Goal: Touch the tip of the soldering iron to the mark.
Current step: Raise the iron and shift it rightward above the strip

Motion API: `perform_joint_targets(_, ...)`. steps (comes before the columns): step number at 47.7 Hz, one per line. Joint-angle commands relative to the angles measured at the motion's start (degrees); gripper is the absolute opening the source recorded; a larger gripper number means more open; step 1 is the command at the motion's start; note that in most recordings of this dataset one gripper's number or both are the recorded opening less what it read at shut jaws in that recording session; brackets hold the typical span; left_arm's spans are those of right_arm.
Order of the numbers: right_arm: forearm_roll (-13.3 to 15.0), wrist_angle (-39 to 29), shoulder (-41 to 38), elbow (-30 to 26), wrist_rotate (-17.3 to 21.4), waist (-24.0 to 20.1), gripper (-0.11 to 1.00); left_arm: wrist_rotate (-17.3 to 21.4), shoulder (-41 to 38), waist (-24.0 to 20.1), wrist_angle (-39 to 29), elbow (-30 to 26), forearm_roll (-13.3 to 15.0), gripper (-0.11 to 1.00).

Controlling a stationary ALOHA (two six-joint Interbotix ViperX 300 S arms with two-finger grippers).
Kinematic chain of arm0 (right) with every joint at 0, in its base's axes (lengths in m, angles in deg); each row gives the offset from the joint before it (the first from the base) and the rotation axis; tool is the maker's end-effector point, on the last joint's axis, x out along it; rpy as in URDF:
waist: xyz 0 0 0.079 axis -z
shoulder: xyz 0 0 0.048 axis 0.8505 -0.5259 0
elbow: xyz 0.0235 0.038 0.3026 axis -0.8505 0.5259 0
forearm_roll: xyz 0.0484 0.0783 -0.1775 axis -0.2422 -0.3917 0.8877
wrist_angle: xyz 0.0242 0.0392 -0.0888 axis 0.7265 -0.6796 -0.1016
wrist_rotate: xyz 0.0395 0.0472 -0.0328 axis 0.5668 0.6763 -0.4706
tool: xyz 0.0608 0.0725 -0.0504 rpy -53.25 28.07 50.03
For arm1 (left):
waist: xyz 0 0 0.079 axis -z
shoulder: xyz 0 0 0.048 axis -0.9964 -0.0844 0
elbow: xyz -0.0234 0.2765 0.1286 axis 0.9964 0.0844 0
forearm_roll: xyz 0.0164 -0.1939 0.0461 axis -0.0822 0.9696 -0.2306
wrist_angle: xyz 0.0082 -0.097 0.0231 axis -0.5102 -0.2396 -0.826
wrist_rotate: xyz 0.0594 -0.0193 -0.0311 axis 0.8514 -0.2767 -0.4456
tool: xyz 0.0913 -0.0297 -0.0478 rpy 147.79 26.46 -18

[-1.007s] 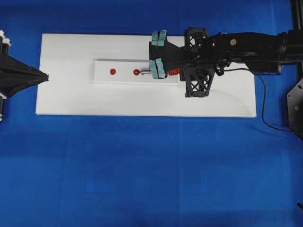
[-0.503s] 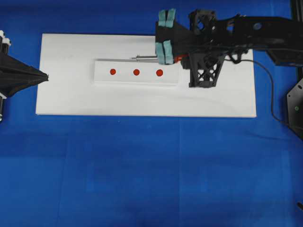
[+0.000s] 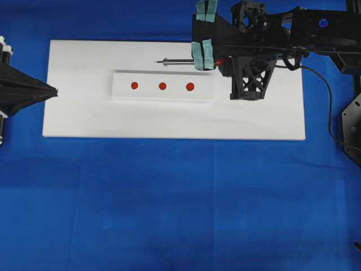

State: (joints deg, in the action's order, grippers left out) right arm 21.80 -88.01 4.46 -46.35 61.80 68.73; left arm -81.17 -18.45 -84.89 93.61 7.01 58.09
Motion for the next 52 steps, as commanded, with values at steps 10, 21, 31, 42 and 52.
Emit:
perform_joint_targets(10, 0.3, 0.1, 2.9, 0.4, 0.1, 0.0, 0.06, 0.0, -0.2, 0.0, 0.5, -0.6, -0.2, 0.00)
perform_joint_targets(21, 0.3, 0.1, 6.5, 4.5, 0.4, 0.0, 0.06, 0.0, -0.2, 0.0, 0.6, -0.6, -0.2, 0.00)
perform_joint_targets(31, 0.2, -0.8, 10.2, 8.2, 0.4, 0.0, 0.06, 0.0, -0.2, 0.0, 0.6, -0.6, -0.2, 0.00)
perform_joint_targets(42, 0.1, -2.0, 12.7, 10.4, 0.5, 0.0, 0.06, -0.1, -0.2, 0.1, 0.6, -0.6, -0.2, 0.00)
perform_joint_targets(52, 0.2, -2.0, 12.8, 10.4, 0.4, 0.0, 0.06, -0.1, -0.3, 0.2, 0.5, -0.6, -0.2, 0.00)
